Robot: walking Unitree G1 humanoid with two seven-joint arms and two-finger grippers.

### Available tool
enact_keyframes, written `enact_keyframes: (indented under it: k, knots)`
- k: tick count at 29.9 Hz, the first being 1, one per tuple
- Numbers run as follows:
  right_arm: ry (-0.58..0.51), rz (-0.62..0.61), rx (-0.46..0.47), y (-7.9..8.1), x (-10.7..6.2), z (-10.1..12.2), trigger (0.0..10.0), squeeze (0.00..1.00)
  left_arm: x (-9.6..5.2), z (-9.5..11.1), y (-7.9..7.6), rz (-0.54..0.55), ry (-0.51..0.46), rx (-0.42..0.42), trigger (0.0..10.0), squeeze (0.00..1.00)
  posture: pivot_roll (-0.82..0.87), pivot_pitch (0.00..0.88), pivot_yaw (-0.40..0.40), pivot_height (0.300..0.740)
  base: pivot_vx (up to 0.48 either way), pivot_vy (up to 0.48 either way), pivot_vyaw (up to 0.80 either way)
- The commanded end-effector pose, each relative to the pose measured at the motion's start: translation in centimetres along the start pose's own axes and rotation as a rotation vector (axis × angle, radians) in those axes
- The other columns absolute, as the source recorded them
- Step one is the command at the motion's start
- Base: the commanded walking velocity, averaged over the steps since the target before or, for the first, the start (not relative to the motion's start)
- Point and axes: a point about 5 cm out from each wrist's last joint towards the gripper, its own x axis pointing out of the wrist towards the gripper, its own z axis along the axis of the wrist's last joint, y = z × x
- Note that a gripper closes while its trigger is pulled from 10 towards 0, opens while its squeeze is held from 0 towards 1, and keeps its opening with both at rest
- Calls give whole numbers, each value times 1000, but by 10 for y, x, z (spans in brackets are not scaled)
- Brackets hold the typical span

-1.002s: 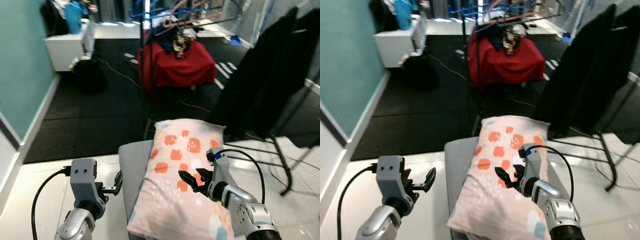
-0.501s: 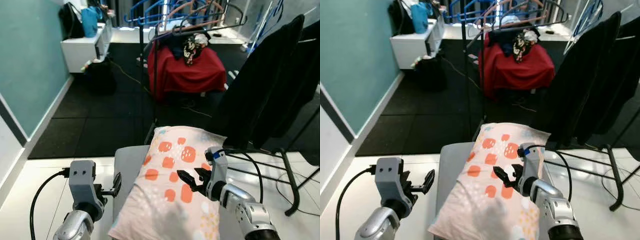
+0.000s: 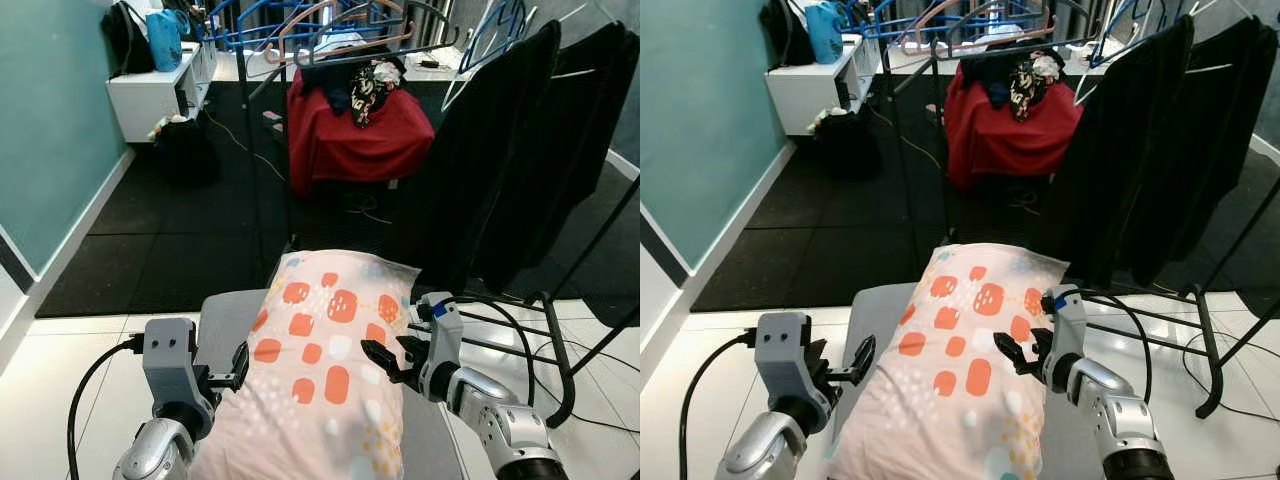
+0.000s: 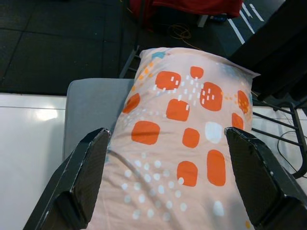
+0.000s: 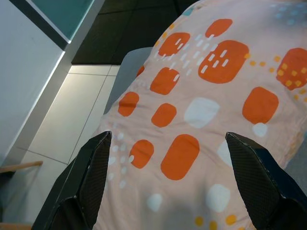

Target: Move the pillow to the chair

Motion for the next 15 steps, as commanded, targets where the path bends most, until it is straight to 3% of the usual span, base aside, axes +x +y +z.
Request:
enact_keyframes:
  k: [1, 4, 12, 15]
  knots:
    - [1, 4, 12, 1, 1, 0, 10000, 0, 0, -3, 4, 22, 24, 10, 10000, 0, -179, 17, -51, 737, 0, 0, 0]
    - [2, 5, 15, 1, 1, 0, 10000, 0, 1, -5, 6, 42, 46, 17, 10000, 0, -180, 17, -50, 737, 0, 0, 0]
    - [5, 6, 16, 1, 0, -1, 10000, 0, 1, -6, 6, 46, 54, 22, 10000, 0, -179, 11, -50, 737, -426, 0, 0]
    - [6, 5, 18, 1, 0, -2, 10000, 0, 1, -7, 6, 49, 53, 19, 10000, 0, -178, 7, -50, 737, 0, 0, 0]
